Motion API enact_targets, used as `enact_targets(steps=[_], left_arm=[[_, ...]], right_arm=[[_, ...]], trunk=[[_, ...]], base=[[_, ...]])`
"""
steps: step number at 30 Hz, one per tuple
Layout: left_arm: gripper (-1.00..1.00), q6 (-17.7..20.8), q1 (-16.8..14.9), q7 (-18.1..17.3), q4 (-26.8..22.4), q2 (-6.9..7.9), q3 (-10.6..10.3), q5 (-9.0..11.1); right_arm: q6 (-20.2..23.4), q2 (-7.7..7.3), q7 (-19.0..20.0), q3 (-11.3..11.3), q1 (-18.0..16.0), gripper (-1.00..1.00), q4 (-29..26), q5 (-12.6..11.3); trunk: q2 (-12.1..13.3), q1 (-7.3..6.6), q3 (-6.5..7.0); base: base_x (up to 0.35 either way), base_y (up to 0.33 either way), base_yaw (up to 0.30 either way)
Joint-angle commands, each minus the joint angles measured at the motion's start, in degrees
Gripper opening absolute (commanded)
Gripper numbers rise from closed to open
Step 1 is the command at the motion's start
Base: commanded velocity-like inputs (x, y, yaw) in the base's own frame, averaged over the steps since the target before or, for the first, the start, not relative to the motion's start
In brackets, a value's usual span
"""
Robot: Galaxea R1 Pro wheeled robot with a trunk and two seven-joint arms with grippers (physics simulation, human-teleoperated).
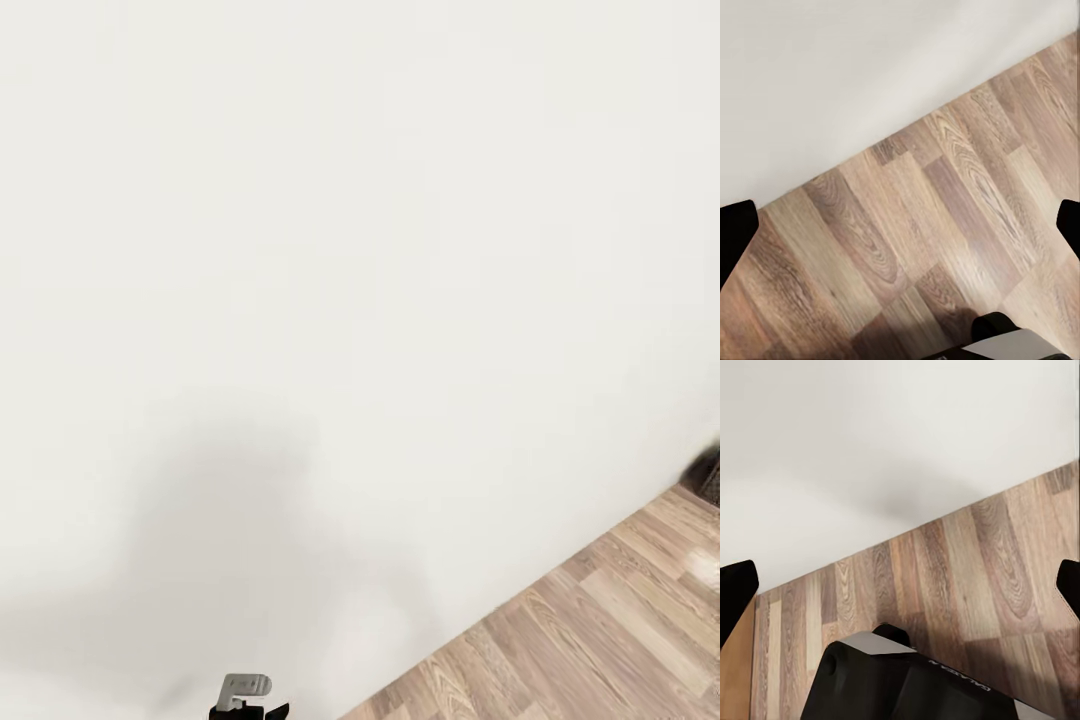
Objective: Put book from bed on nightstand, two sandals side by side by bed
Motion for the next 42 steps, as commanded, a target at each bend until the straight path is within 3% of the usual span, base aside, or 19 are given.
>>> enact_targets(steps=[1, 42], left_arm=[[1.00, -0.23, -0.04, -0.18, 0.06, 0.02, -0.49, 0.50], [1.00, -0.23, -0.03, -0.18, 0.06, 0.02, -0.49, 0.50]], right_arm=[[-0.33, -0.07, -0.03, -0.44, -0.09, 1.00, 0.21, 0.50], [-0.33, -0.11, 0.05, -0.47, -0.09, 1.00, 0.21, 0.50]], trunk=[[-0.06, 0.03, -0.08], [-0.06, 0.03, -0.08]], base=[[0.182, 0.000, -0.222], [0.019, 0.000, -0.221]])
